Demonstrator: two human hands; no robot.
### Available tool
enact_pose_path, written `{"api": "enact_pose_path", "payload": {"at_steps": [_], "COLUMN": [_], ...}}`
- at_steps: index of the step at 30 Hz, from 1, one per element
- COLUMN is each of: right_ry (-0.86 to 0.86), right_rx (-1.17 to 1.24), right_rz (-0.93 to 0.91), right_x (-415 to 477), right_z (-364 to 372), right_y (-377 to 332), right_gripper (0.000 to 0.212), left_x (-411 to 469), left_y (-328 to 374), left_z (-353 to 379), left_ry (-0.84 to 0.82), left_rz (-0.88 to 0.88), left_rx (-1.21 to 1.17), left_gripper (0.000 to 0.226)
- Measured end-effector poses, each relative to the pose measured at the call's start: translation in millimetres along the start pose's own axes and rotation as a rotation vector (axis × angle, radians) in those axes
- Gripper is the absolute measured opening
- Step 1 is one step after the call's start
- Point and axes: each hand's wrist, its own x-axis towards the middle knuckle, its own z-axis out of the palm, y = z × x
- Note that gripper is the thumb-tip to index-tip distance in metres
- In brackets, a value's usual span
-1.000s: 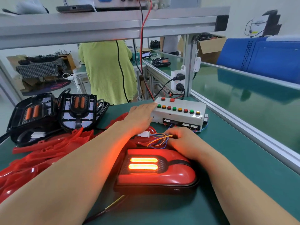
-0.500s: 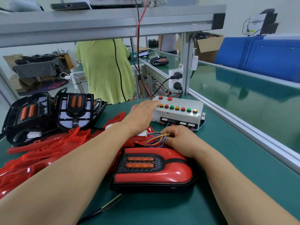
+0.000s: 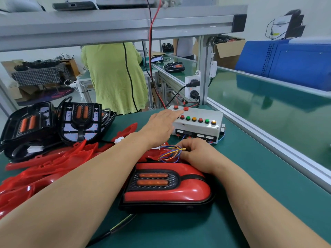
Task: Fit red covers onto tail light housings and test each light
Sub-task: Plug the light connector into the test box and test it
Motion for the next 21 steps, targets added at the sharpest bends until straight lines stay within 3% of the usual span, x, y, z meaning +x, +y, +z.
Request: {"api": "enact_pose_path", "payload": {"at_steps": [21], "right_ry": [0.038], "right_rx": [-0.026], "right_rz": [-0.024], "right_x": [1.2], "right_z": [2.1], "right_y": [0.6], "right_gripper": [0.009], "left_x": [3.0], "left_y": [-0.2], "left_z": [0.8], "left_ry": [0.018], "left_rz": [-0.005], "left_rx": [0.101], "left_gripper": [0.063]}}
